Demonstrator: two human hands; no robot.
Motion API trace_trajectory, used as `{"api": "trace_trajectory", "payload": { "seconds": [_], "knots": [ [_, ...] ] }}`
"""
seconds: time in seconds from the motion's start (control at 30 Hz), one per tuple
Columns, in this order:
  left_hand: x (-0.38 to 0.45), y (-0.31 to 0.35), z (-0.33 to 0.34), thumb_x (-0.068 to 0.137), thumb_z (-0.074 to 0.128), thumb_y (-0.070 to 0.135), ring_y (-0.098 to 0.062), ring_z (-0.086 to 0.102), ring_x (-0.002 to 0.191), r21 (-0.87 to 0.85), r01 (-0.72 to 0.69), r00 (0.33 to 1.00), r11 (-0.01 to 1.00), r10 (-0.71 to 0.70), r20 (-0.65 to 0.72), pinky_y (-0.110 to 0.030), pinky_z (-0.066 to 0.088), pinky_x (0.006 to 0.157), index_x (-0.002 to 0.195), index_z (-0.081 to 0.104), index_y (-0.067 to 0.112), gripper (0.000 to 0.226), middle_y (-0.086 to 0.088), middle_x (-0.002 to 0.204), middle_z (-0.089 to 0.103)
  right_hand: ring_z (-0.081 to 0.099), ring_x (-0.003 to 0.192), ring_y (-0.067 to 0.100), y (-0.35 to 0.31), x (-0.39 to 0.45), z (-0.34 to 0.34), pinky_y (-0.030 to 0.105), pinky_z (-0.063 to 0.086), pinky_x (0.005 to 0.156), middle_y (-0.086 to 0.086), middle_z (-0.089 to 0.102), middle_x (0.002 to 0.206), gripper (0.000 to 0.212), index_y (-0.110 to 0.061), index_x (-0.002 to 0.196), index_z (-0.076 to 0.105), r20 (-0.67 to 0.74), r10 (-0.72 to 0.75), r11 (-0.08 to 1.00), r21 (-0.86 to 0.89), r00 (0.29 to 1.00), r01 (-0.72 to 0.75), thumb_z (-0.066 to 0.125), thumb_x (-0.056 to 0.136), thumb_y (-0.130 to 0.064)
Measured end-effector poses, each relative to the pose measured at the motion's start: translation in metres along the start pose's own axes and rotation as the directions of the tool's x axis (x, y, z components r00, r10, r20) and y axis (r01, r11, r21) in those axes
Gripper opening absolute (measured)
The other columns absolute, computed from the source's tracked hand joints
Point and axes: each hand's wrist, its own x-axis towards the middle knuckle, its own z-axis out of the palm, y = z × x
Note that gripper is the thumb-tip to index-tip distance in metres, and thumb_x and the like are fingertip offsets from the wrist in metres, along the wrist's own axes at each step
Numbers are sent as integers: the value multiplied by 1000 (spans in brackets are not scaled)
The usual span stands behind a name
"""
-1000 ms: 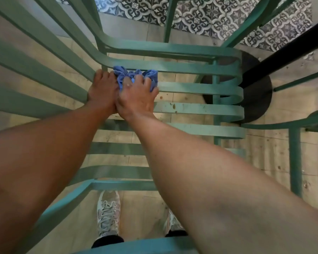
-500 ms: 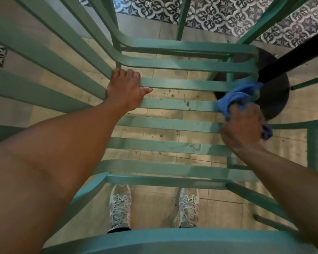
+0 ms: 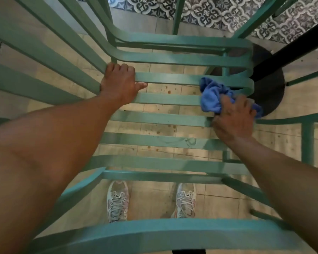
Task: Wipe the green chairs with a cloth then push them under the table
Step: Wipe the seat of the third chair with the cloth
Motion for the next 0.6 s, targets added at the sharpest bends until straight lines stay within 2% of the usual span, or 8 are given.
{"api": "trace_trajectory", "payload": {
  "seconds": [0.07,0.13,0.2,0.3,0.37,0.5,0.57,0.6],
  "knots": [
    [0,0,2,92,33,66,-37,47,116,-9,-1,1000,1000,1,-11,-47,24,107,119,53,8,67,-17,122,56,29,128,43,23,3,-1,54,25,103,23,28,145,51,-15,126,47,-4,139,990,-13,990,-139,58,77,-18],
    [0,0,3,92,32,67,-37,47,116,-6,1,1000,1000,-1,-15,-47,25,107,119,53,8,68,-17,121,57,30,129,43,-3,4,3,53,26,105,23,31,145,46,-10,123,49,-12,87,995,56,996,-86,56,78,-13],
    [1,0,3,92,34,66,-37,48,115,21,-5,1000,1000,5,-15,-47,25,106,119,53,7,68,-18,121,56,40,121,40,-66,-5,12,50,31,101,21,46,131,36,-9,116,55,-22,-189,970,153,982,190,53,80,-11],
    [4,-1,6,91,38,64,-38,49,113,50,-32,999,998,33,-13,-46,27,103,119,53,4,68,-22,119,56,46,112,35,-180,-44,29,44,35,91,15,54,122,37,-12,117,61,54,-641,748,269,766,607,57,81,-18],
    [7,-2,8,91,35,66,-38,50,112,26,-36,999,999,37,-34,-45,26,102,117,54,4,70,-23,118,57,49,101,35,-215,-62,33,42,35,81,16,57,115,37,-14,116,63,68,-735,658,313,675,685,57,80,-18],
    [7,-5,12,89,31,69,-39,50,110,43,-37,998,998,39,-49,-47,27,102,116,55,4,74,-23,116,58,52,83,31,-141,-47,22,40,39,72,14,57,95,30,-14,107,62,149,-796,605,171,587,778,57,79,-23],
    [6,-5,10,89,29,69,-39,50,110,39,-40,998,998,41,-40,-48,27,102,116,55,5,74,-21,116,58,53,76,32,-64,-42,14,39,41,66,16,55,89,34,-11,108,60,182,-738,670,81,650,738,61,76,-22],
    [6,-5,10,90,29,70,-39,50,110,33,-41,998,999,42,-37,-48,27,103,116,54,6,74,-20,116,58,53,75,33,-23,-44,7,36,39,63,17,53,88,36,-11,110,58,202,-657,747,48,726,663,64,76,-22]
  ]
}}
